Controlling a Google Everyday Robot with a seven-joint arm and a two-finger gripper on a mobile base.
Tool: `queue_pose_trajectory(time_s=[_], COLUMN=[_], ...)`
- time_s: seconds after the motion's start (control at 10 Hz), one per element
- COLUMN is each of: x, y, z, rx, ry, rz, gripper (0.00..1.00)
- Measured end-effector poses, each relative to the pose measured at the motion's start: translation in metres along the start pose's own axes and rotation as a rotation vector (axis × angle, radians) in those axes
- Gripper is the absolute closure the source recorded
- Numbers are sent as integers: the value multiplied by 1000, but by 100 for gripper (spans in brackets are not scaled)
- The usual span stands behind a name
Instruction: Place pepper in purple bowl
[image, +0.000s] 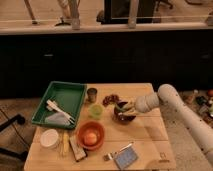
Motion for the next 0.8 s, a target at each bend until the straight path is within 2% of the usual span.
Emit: queue_pose_trajectory(time_s=[0.8], x=[-15], y=[-4], z=[7], rx=[-23], ry=[6], rz=[-28], gripper=[20])
